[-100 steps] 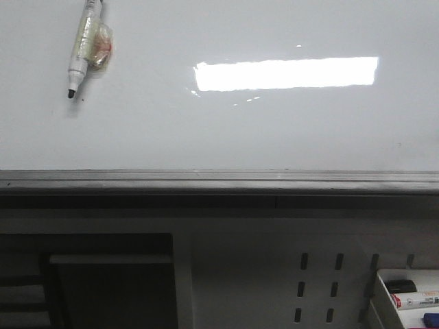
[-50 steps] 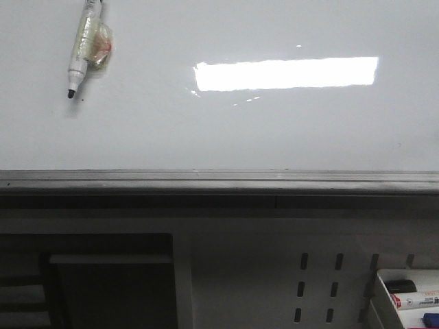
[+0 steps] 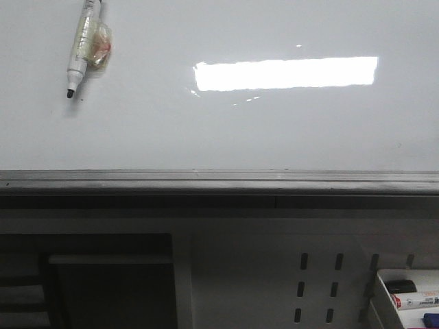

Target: Write number 4 on whiteboard

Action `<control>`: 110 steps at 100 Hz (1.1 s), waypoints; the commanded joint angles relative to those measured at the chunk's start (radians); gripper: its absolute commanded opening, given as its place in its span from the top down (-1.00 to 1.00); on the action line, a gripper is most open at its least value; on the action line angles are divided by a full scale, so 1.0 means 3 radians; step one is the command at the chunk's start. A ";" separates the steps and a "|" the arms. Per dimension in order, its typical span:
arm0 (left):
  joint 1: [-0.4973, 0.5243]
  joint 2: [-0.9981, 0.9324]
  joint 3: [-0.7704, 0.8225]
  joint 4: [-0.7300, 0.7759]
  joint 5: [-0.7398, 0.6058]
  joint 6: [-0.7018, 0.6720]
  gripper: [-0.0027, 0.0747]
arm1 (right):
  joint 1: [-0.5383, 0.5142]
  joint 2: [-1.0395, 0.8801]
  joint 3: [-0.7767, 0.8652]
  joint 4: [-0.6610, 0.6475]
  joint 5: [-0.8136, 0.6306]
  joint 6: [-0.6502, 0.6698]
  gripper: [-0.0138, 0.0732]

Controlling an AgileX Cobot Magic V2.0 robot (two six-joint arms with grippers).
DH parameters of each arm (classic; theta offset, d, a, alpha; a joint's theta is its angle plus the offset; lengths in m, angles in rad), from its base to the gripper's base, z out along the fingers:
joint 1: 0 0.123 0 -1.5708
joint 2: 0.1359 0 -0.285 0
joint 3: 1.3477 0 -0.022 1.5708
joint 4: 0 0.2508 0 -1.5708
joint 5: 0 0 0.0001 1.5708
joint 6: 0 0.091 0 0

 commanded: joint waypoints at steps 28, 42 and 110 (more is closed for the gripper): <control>-0.0012 0.1000 -0.0888 0.0114 0.0869 0.0074 0.98 | -0.0016 0.1111 -0.0956 0.0001 0.0952 -0.0142 0.84; -0.0012 0.1205 -0.0888 0.0114 0.0844 0.0074 0.98 | -0.0016 0.1282 -0.0971 0.0001 0.0920 -0.0142 0.84; -0.0012 0.1305 -0.0888 0.0108 0.0794 0.0058 0.98 | -0.0016 0.1314 -0.0971 0.0072 0.0723 -0.0142 0.82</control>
